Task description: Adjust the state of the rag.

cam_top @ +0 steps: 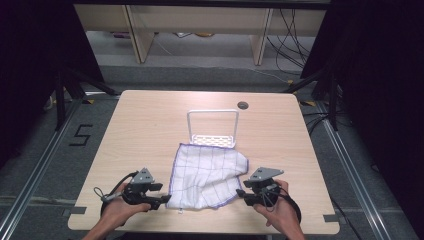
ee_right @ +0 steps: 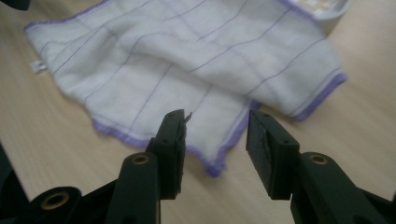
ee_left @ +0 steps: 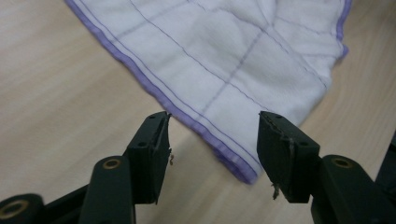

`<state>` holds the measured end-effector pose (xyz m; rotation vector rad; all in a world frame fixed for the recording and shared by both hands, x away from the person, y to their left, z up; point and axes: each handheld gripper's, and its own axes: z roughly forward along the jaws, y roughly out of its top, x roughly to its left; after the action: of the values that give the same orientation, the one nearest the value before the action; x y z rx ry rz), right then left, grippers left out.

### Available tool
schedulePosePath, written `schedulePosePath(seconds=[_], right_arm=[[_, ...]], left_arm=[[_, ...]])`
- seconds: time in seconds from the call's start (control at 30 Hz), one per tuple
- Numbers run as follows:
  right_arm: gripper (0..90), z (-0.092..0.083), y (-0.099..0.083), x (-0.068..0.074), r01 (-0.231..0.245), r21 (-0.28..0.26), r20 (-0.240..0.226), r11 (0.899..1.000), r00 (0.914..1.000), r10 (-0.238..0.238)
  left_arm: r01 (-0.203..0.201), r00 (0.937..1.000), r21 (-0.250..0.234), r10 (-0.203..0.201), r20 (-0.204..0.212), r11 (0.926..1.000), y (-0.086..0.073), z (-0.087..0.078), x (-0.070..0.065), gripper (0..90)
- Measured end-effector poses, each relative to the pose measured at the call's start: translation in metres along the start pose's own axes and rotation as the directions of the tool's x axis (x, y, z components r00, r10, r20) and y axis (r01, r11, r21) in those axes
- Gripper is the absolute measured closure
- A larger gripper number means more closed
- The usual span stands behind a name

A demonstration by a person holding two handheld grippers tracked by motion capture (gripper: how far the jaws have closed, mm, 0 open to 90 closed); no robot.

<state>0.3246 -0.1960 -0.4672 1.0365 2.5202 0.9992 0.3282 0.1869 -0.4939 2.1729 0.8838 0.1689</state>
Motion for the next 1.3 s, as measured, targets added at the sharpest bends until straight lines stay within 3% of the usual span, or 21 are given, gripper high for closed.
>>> schedulePosePath(seconds=[0.03,0.17,0.23,0.3,0.37,0.47,0.5,0.57,0.7,0.8,0.83,0.87,0.9,0.97,1.0,1.03,1.17,1.23,1.3], right_arm=[[58.4,0.0,0.0,0.0,0.0,0.0,0.0,1.0,1.0,0.0],[58.7,0.011,-0.007,0.008,0.018,0.058,-0.015,0.998,0.9997,-0.017],[59.0,0.012,-0.009,0.008,0.015,0.062,-0.01,0.998,0.9998,-0.015],[59.6,0.014,-0.01,0.006,0.013,0.048,0.005,0.999,0.9999,-0.014],[60.0,0.015,-0.01,0.004,0.011,0.068,0.0,0.998,0.9999,-0.011],[61.2,0.022,-0.012,0.003,0.01,0.075,0.004,0.997,0.9999,-0.01],[63.5,0.022,-0.011,0.003,-0.002,0.092,-0.004,0.996,1.0,0.003],[71.9,0.026,-0.011,0.001,0.02,0.088,-0.003,0.996,0.9998,-0.02],[86.6,0.026,-0.007,0.001,0.065,0.083,-0.009,0.994,0.9979,-0.064],[88.3,0.02,-0.005,0.003,0.085,0.065,-0.011,0.994,0.9963,-0.085],[88.5,0.016,-0.005,0.004,0.104,0.036,-0.016,0.994,0.9945,-0.103],[88.5,0.01,-0.003,0.005,0.111,0.032,-0.021,0.993,0.9937,-0.11],[88.5,0.004,-0.003,0.007,0.12,0.003,-0.021,0.993,0.9925,-0.12],[88.5,-0.016,-0.003,0.013,0.095,-0.005,-0.017,0.995,0.9953,-0.095],[88.5,-0.019,-0.003,0.014,0.11,-0.032,-0.023,0.993,0.9935,-0.111],[88.5,-0.029,-0.003,0.017,0.106,-0.035,-0.027,0.994,0.9939,-0.107],[88.5,-0.044,-0.01,0.03,0.095,-0.03,-0.041,0.995,0.9946,-0.096],[88.5,-0.045,-0.017,0.037,0.105,-0.036,-0.028,0.994,0.994,-0.106],[88.4,-0.042,-0.024,0.04,0.09,-0.008,-0.038,0.996,0.9952,-0.09]], left_arm=[[0.008,0.9999,0.002,-0.008,0.008,1.0,-0.003,0.003,-0.004,44.1],[-0.026,0.9994,0.037,0.025,0.025,0.999,-0.006,0.01,-0.014,45.5],[-0.053,0.9983,0.049,0.051,0.028,0.9974,-0.006,0.012,-0.016,46.3],[-0.053,0.9985,0.045,0.052,0.012,0.9976,-0.005,0.016,-0.018,47.4],[-0.069,0.9974,0.048,0.068,0.023,0.9965,-0.005,0.019,-0.02,48.7],[-0.11,0.9939,0.077,0.109,0.015,0.9909,-0.003,0.02,-0.02,52.8],[-0.104,0.9946,0.071,0.103,0.012,0.9921,-0.003,0.021,-0.02,55.6],[-0.133,0.9911,0.073,0.133,0.009,0.9884,-0.001,0.022,-0.022,63.7],[-0.212,0.9772,0.089,0.212,0.011,0.9733,0.003,0.021,-0.026,80.6],[-0.218,0.9758,0.062,0.218,0.021,0.9738,0.006,0.014,-0.029,82.0],[-0.21,0.9772,0.043,0.209,0.038,0.9767,0.007,0.01,-0.03,82.1],[-0.224,0.974,0.034,0.222,0.045,0.974,0.009,0.004,-0.029,82.1],[-0.212,0.9762,0.025,0.211,0.052,0.9769,0.01,-0.001,-0.029,82.1],[-0.184,0.9799,-0.008,0.184,0.077,0.9829,0.012,-0.011,-0.029,82.0],[-0.175,0.9794,-0.023,0.177,0.098,0.9842,0.012,-0.017,-0.029,81.9],[-0.155,0.9811,-0.026,0.157,0.112,0.9875,0.011,-0.02,-0.03,81.9],[-0.136,0.9767,-0.015,0.137,0.166,0.9906,0.004,-0.026,-0.037,81.6],[-0.137,0.9763,0.005,0.134,0.17,0.9906,-0.001,-0.026,-0.04,81.2],[-0.137,0.9764,0.021,0.131,0.172,0.9904,-0.005,-0.021,-0.04,80.7]])
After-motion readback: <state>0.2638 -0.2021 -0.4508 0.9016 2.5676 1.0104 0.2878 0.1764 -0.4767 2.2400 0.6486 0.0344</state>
